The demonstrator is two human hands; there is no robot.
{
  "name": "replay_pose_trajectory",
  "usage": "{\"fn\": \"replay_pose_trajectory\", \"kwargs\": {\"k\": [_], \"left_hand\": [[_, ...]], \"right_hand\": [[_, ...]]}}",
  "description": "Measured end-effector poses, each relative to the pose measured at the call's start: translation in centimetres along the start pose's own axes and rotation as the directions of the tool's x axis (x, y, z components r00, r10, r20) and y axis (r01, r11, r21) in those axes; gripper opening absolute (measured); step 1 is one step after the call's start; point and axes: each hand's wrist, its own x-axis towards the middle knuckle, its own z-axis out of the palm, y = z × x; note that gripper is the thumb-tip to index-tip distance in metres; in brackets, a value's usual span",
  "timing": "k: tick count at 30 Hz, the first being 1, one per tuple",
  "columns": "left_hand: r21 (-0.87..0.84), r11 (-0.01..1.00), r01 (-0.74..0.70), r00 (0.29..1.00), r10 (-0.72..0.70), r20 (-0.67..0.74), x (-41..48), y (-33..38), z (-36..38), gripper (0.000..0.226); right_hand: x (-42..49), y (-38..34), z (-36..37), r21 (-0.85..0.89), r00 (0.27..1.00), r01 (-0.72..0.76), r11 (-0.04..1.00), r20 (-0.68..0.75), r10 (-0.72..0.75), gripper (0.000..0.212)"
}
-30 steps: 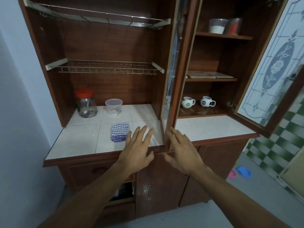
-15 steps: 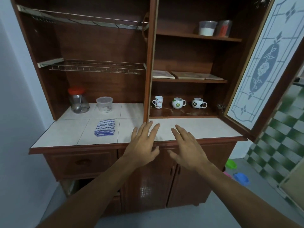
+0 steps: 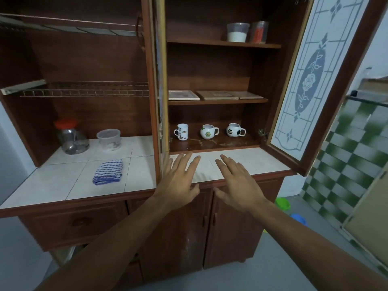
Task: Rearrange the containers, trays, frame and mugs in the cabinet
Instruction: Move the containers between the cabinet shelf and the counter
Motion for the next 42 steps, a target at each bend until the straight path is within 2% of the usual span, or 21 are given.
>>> {"fn": "replay_pose_trajectory", "kwargs": {"k": [9,15,21,29,42], "left_hand": [[0.118,0.992,0.045,0.995,-0.034,-0.093,5.1,4.9,2.4,0.078],[0.132,0.987,0.093,0.993,-0.081,-0.088,7.1,7.6,3.3,0.078],[0.113,0.987,0.117,0.991,-0.109,-0.071,10.0,7.7,4.5,0.079],[0.109,0.992,0.059,0.993,-0.047,-0.11,14.9,6.9,5.9,0.078],[0.076,0.99,0.118,0.983,-0.106,-0.149,24.7,7.5,7.9,0.078]], "right_hand": [[1.9,8.3,0.0,0.022,0.999,0.054,0.998,0.001,-0.054,0.079],[3.0,13.0,0.2,0.034,0.995,0.096,0.995,0.009,-0.096,0.08],[5.2,15.4,0.6,0.065,0.996,0.09,0.994,-0.014,-0.09,0.079],[8.5,17.9,0.1,0.054,0.997,0.078,0.995,-0.026,-0.077,0.081],[16.4,24.9,0.0,0.034,0.99,0.121,0.992,-0.078,-0.118,0.083]]}}
